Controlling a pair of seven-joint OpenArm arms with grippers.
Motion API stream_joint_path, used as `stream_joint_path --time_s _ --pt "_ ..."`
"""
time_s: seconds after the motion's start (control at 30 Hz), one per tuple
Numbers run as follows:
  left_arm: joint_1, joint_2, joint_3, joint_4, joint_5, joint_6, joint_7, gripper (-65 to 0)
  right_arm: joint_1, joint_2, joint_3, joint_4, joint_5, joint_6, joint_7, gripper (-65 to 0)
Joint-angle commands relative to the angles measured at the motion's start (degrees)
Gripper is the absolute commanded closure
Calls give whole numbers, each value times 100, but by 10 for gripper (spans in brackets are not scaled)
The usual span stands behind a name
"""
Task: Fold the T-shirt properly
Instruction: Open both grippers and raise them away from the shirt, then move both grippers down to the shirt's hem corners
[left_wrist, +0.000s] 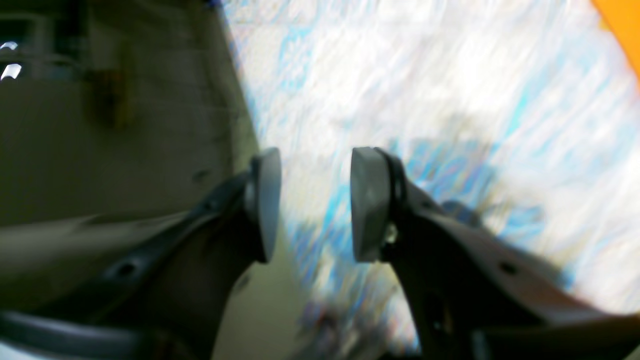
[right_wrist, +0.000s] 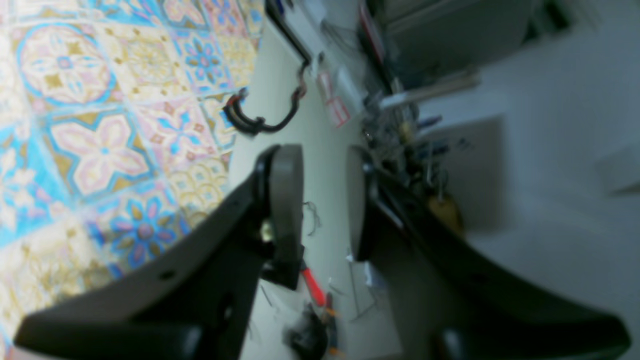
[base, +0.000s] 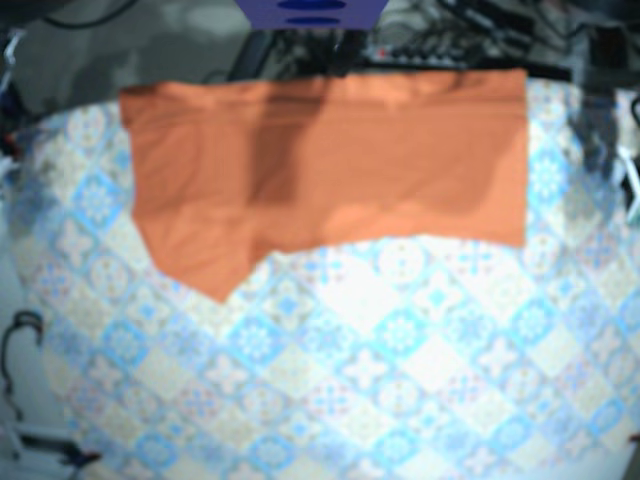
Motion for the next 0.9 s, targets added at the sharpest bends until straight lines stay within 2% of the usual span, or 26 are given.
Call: stream_joint_path --time_s 0.0,0.07,0.13,0.2,0.27,0.43,0.53,0.63,0.8,0.87 --pt "-380 -199 -118 123 -124 31 331 -229 241 183 -9 93 199 -23 -31 -150" --pt "-1084 -199 -109 194 -546 -189 955 -229 672 183 -246 93 374 179 -427 -150" --pt "-1725 -199 -30 185 -985 -250 1509 -229 980 254 -510 93 498 276 -822 -150" --pt "-2499 -199 260 132 -1443 -250 2115 -229 1340 430 -853 75 911 408 -1288 -150" --pt "-3158 -181 480 35 -1812 -250 2696 -229 1754 474 -1029 57 1447 531 -1842 -150" --pt "-4284 434 577 -404 -2427 -250 3724 -229 2993 465 -1178 -101 2713 742 -3346 -150" --pt "-4838 830 577 -949 -2594 -250 4093 -229 3556 456 -1187 -558 3311 751 -3943 -150" --pt "-5119 1138 559 -1653 -2691 -250 4181 -229 4118 465 -1407 -1191 3759 997 -4304 -150" --pt "-5558 1463 550 -2787 -2788 -250 4199 -229 4690 465 -1846 -2255 4339 1014 -4638 -150" --pt "-5717 1551 550 -3279 -2884 -250 4199 -229 4910 482 -2216 -2808 4691 1014 -4814 -150"
